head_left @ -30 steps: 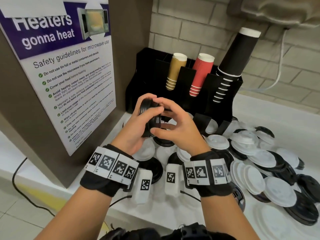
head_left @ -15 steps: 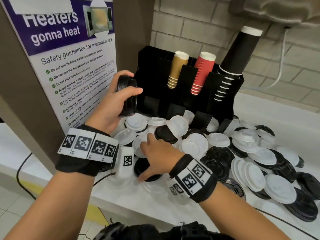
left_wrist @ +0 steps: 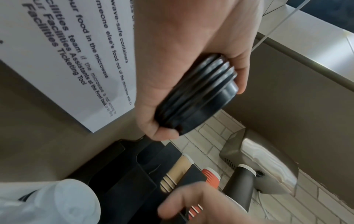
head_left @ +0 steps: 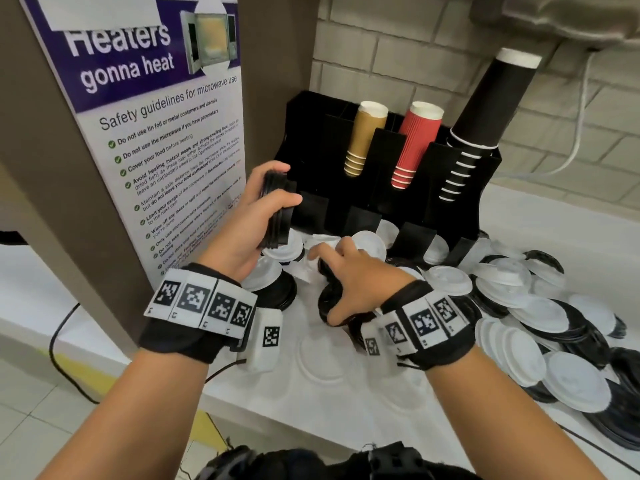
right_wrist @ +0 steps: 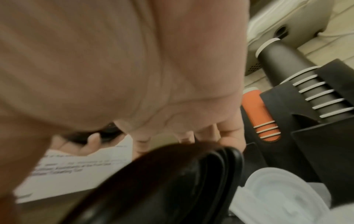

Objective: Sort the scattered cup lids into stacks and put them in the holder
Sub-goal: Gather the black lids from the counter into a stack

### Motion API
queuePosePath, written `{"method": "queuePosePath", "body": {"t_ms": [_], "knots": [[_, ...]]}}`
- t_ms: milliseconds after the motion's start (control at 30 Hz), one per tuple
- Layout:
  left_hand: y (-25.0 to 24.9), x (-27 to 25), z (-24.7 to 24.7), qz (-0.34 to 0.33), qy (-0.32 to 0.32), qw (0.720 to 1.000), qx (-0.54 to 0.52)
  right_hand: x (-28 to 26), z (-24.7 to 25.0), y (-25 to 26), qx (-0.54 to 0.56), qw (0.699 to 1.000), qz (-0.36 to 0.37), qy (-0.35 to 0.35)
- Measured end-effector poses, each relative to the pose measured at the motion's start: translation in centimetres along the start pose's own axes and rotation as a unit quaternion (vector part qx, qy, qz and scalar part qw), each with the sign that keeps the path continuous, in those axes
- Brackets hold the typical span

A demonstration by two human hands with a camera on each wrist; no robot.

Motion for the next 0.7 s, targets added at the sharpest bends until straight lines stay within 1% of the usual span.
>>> {"method": "queuePosePath", "body": {"t_ms": [100,167,200,233,267,300,333,367,400,433,467,500,567,700], "knots": [[0.7,0.2,-0.1,0.006,-0.014,1.000,-0.005,0.0,1.7,-1.7,0.001,1.000,-0.024,-0.020],[1.4,0.4,0.0,0.025,-0.029,0.999,-0.014,-0.4,3.4,-3.1,0.018,0.997,-0.039,-0.059],[1.7,0.5,0.1,0.037,-0.035,0.999,-0.017,-0.7,4.4,-3.7,0.054,0.994,-0.040,-0.090],[2.1,0.5,0.1,0.048,-0.037,0.998,-0.020,-1.1,5.6,-4.3,0.116,0.984,-0.034,-0.130],[2.4,0.6,0.0,0.057,-0.034,0.998,-0.021,-1.7,6.7,-4.8,0.196,0.964,-0.023,-0.177],[2.6,0.6,-0.3,0.061,-0.027,0.997,-0.025,-2.3,7.7,-5.1,0.280,0.934,-0.007,-0.223],[2.8,0.6,-0.8,0.065,-0.016,0.997,-0.033,-2.8,8.3,-5.1,0.359,0.897,0.014,-0.256],[2.9,0.5,-1.4,0.068,-0.004,0.997,-0.041,-3.2,8.5,-4.7,0.424,0.863,0.038,-0.274],[3.1,0.4,-2.0,0.071,0.009,0.996,-0.048,-3.4,8.4,-4.1,0.471,0.834,0.061,-0.279],[3.2,0.3,-2.7,0.072,0.022,0.996,-0.052,-3.4,8.1,-3.4,0.503,0.814,0.083,-0.280],[3.3,0.2,-3.3,0.075,0.036,0.995,-0.051,-3.5,7.8,-2.8,0.521,0.800,0.101,-0.281],[3.4,0.1,-3.8,0.078,0.049,0.995,-0.048,-3.6,7.7,-2.3,0.527,0.792,0.113,-0.286],[3.4,-0.1,-4.6,0.083,0.067,0.993,-0.040,-3.8,7.6,-1.9,0.523,0.786,0.127,-0.304],[3.2,-0.1,-5.0,0.080,0.072,0.993,-0.045,-4.1,7.8,-1.6,0.508,0.786,0.150,-0.319]]}}
Point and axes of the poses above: each hand's wrist, its own x-axis towards the middle knuckle, its own z-axis out of the back of the hand, y = z × x, the point moved 10 cm from there along x, towards the middle knuckle, and after that the axes turned 2 degrees about z, right-handed, at the moved point
